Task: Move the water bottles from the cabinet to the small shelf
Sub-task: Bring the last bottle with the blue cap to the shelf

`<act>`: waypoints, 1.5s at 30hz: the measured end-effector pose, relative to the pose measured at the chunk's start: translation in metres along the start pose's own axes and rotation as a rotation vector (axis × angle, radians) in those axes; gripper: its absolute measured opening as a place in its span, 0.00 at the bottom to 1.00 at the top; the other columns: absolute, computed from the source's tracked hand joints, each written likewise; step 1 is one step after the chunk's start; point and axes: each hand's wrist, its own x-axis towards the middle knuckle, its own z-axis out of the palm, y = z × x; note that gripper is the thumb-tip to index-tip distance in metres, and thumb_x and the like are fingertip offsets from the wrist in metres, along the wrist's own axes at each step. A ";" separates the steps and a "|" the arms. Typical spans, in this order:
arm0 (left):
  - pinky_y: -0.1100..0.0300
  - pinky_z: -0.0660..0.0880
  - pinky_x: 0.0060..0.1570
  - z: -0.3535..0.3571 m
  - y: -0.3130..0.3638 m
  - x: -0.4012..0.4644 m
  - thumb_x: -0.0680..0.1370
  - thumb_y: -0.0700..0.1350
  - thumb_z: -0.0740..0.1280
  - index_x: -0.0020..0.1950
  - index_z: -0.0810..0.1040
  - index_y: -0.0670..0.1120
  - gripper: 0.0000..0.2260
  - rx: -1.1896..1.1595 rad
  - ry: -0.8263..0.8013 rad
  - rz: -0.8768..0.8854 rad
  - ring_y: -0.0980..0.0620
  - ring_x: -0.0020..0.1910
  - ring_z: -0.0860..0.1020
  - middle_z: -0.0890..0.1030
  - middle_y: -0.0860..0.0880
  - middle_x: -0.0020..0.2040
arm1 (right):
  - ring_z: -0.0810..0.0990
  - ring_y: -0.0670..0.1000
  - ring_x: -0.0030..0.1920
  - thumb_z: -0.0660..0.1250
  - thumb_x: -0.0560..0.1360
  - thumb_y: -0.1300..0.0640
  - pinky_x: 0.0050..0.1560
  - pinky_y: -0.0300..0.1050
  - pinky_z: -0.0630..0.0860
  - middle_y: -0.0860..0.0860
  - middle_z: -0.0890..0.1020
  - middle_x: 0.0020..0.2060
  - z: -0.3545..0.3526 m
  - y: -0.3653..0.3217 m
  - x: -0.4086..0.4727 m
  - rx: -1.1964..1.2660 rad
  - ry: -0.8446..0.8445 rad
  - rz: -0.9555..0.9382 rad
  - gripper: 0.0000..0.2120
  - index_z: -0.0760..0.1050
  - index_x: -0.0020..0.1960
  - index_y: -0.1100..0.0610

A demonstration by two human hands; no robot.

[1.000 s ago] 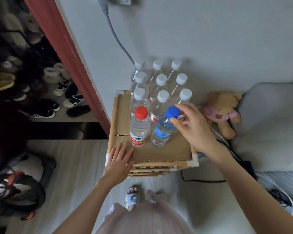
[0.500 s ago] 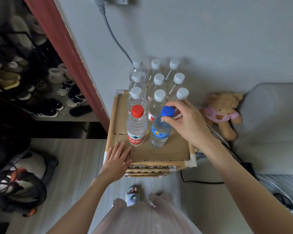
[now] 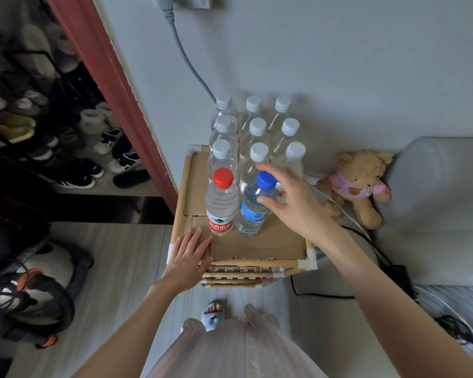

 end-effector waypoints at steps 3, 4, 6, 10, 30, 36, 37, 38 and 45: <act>0.55 0.32 0.68 0.001 0.001 0.000 0.68 0.64 0.34 0.74 0.49 0.52 0.36 0.010 -0.007 0.002 0.49 0.73 0.38 0.45 0.47 0.76 | 0.73 0.50 0.57 0.68 0.72 0.60 0.57 0.51 0.74 0.51 0.69 0.60 0.009 0.003 -0.006 -0.073 0.004 0.015 0.33 0.57 0.70 0.44; 0.55 0.32 0.67 0.000 0.002 0.000 0.69 0.64 0.35 0.74 0.49 0.52 0.35 0.007 -0.008 -0.001 0.49 0.74 0.39 0.45 0.47 0.76 | 0.73 0.50 0.55 0.68 0.71 0.60 0.53 0.50 0.75 0.51 0.69 0.59 0.013 0.002 -0.007 -0.108 0.046 0.014 0.33 0.57 0.70 0.45; 0.55 0.32 0.68 -0.002 0.004 0.000 0.73 0.62 0.43 0.74 0.50 0.52 0.30 -0.026 -0.013 -0.018 0.49 0.74 0.39 0.46 0.47 0.76 | 0.73 0.51 0.52 0.69 0.71 0.59 0.45 0.46 0.74 0.51 0.71 0.56 0.020 -0.002 -0.008 -0.197 0.159 0.004 0.30 0.60 0.69 0.48; 0.53 0.35 0.70 -0.006 0.009 0.001 0.77 0.55 0.55 0.73 0.56 0.50 0.25 -0.151 0.019 -0.046 0.49 0.74 0.42 0.50 0.46 0.76 | 0.73 0.51 0.51 0.71 0.70 0.55 0.41 0.42 0.70 0.50 0.73 0.52 0.029 0.000 -0.007 -0.259 0.290 -0.018 0.31 0.62 0.68 0.48; 0.39 0.63 0.64 -0.028 0.047 0.031 0.72 0.54 0.68 0.64 0.68 0.52 0.23 -0.769 0.328 -0.430 0.45 0.55 0.77 0.81 0.47 0.56 | 0.75 0.44 0.58 0.70 0.71 0.59 0.60 0.41 0.71 0.46 0.77 0.57 0.094 0.072 -0.020 0.492 0.018 0.444 0.26 0.63 0.66 0.53; 0.39 0.56 0.68 -0.031 0.050 0.028 0.72 0.55 0.67 0.64 0.68 0.51 0.22 -0.752 0.314 -0.459 0.44 0.56 0.76 0.81 0.47 0.55 | 0.74 0.46 0.59 0.69 0.72 0.60 0.58 0.38 0.68 0.48 0.75 0.59 0.091 0.073 -0.016 0.464 -0.009 0.437 0.25 0.62 0.66 0.52; 0.40 0.54 0.69 -0.032 0.051 0.028 0.73 0.55 0.67 0.64 0.67 0.51 0.22 -0.743 0.308 -0.465 0.43 0.57 0.75 0.81 0.47 0.55 | 0.74 0.46 0.59 0.68 0.72 0.60 0.57 0.37 0.68 0.48 0.76 0.59 0.090 0.072 -0.016 0.461 -0.010 0.433 0.25 0.62 0.66 0.52; 0.40 0.51 0.70 -0.033 0.052 0.027 0.73 0.55 0.66 0.64 0.67 0.51 0.22 -0.732 0.301 -0.470 0.43 0.57 0.75 0.81 0.47 0.54 | 0.75 0.45 0.58 0.69 0.72 0.59 0.56 0.36 0.69 0.48 0.76 0.58 0.091 0.072 -0.016 0.454 -0.011 0.434 0.26 0.62 0.66 0.52; 0.42 0.49 0.70 -0.031 0.049 0.027 0.75 0.54 0.64 0.64 0.65 0.51 0.20 -0.674 0.269 -0.448 0.42 0.57 0.75 0.82 0.47 0.53 | 0.75 0.44 0.51 0.72 0.69 0.54 0.43 0.30 0.67 0.46 0.75 0.57 0.092 0.071 -0.017 0.400 0.047 0.466 0.29 0.62 0.66 0.51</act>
